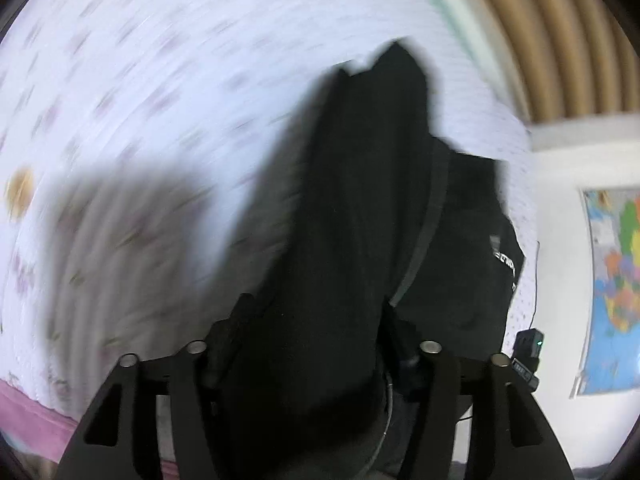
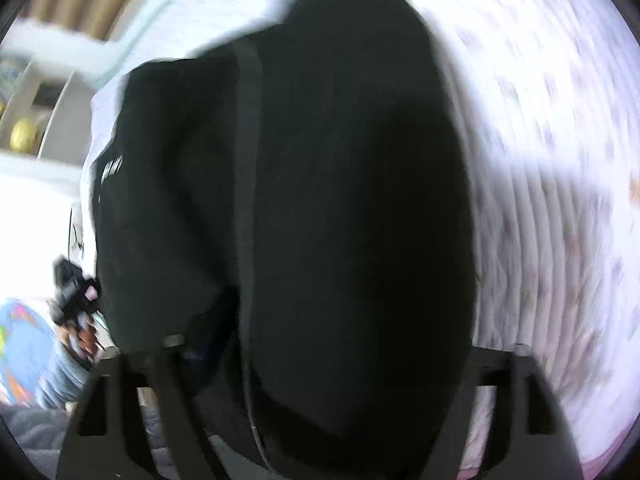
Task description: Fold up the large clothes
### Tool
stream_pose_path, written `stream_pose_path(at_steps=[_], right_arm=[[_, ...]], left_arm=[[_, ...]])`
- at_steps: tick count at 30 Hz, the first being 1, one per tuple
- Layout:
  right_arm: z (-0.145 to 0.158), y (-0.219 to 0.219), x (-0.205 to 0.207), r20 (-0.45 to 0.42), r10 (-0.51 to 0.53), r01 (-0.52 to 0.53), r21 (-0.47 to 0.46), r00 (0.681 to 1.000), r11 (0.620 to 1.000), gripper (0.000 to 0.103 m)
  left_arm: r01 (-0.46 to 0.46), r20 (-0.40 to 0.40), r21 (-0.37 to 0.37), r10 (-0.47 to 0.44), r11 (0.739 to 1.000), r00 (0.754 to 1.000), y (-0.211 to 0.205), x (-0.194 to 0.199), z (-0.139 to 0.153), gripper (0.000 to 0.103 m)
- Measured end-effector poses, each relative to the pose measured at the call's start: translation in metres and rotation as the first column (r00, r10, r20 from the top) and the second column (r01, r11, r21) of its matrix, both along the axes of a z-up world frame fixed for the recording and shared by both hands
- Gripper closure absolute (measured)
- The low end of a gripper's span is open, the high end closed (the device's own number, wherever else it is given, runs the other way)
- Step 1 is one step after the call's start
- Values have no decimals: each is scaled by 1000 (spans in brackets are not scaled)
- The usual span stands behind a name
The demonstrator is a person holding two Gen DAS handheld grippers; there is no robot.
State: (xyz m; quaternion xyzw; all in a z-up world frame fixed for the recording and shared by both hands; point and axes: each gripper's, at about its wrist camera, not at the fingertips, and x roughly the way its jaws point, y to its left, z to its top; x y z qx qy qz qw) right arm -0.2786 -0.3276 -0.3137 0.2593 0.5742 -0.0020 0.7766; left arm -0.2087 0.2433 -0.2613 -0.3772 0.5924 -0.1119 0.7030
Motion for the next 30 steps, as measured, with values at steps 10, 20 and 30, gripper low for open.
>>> stream_pose_path(at_steps=[10,20,30], right_arm=[[72,16,-24,-135,-66,-3,-457,989,890,2],[164,77,-32,-117,-143,28,-669,983,743,2],[263,192,-18,229,31,138,-685,973,715,2]], left_arm=[[-59,96,177,43,982,994,15,-34,83,38],[31,18,530,-48,847,999,-64,-31,197,38],[100,278,711,-409,696,869,-193,-31,310,38]])
